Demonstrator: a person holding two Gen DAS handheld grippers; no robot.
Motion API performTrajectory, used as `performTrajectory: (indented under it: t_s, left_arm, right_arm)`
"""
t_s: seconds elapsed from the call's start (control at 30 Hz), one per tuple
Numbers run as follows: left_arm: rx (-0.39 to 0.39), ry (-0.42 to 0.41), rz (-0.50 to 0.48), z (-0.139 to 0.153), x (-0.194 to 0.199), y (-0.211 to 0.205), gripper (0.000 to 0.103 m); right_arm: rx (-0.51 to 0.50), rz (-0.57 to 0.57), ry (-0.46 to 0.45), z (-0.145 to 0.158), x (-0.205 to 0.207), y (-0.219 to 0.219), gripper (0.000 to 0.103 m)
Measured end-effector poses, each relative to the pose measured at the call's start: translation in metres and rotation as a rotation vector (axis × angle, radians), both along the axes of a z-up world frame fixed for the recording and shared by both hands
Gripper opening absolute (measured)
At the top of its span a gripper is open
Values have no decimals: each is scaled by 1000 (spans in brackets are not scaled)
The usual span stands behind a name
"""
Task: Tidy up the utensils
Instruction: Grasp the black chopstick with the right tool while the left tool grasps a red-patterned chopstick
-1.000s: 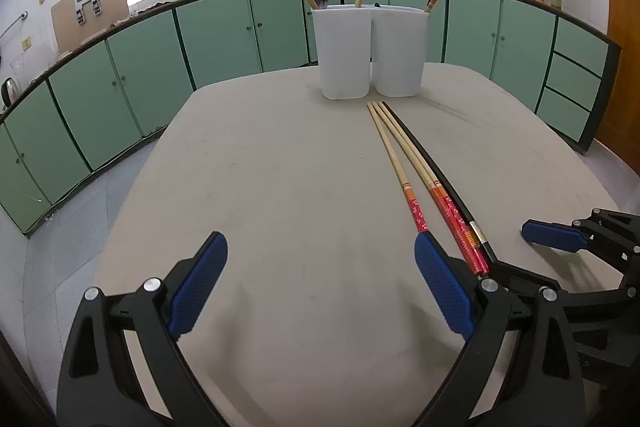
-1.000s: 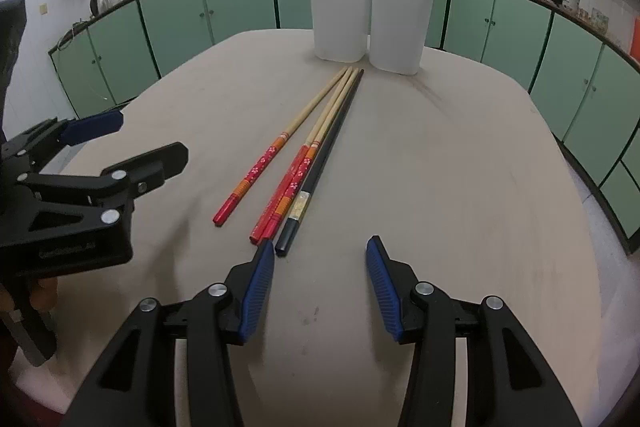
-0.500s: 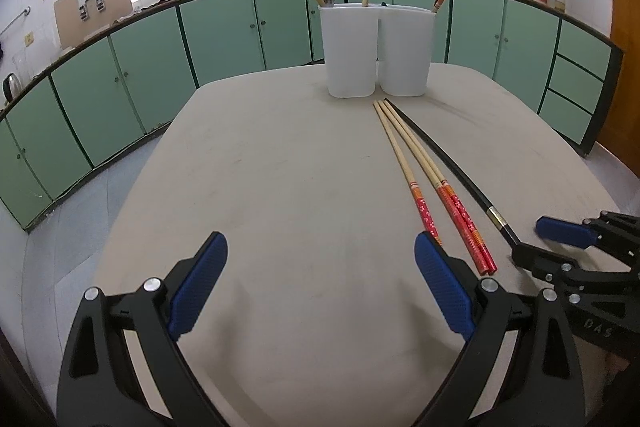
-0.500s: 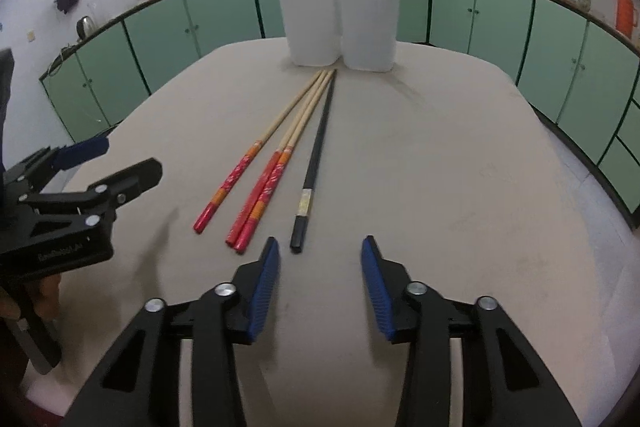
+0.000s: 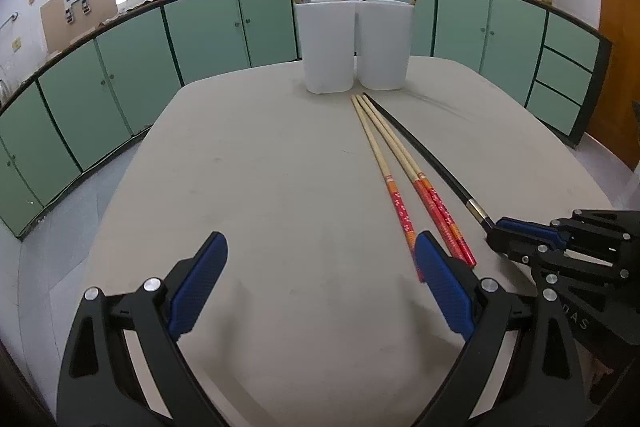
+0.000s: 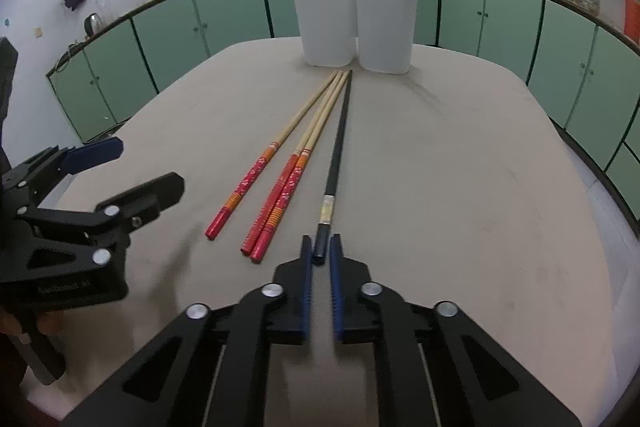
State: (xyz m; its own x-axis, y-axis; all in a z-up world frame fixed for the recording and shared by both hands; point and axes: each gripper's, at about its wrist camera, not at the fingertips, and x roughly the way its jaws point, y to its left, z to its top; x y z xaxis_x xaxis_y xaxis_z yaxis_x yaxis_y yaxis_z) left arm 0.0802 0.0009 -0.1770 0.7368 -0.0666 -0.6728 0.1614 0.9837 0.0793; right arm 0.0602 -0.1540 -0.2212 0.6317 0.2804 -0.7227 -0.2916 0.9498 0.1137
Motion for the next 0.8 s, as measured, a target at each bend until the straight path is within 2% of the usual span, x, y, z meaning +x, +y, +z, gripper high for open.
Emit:
performTrajectory:
  t_s: [0.2, 0.27, 0.3, 0.5, 0.63, 0.8]
  left_arm:
    - [-25, 30, -44, -2, 0, -11, 91]
    - [-17, 48, -61, -6, 0, -16, 77]
    - [-15, 56, -67, -8, 0, -17, 75]
    - [-22, 96, -64, -16, 4, -20, 73]
    - [-43, 127, -63, -21, 7, -21, 63]
    - [-46, 131, -64, -23, 8, -23, 60]
  right_arm:
    - [-24, -28, -3, 1, -1, -11, 7]
    - [-17, -39, 0, 1, 0, -16, 7]
    - [-15, -43, 1, 0, 0, -17, 6]
    - [-5, -51, 4, 0, 1, -21, 6]
    - [-5, -50, 4, -1, 1, -22, 6]
    - [-3, -51, 4, -1, 2, -22, 6]
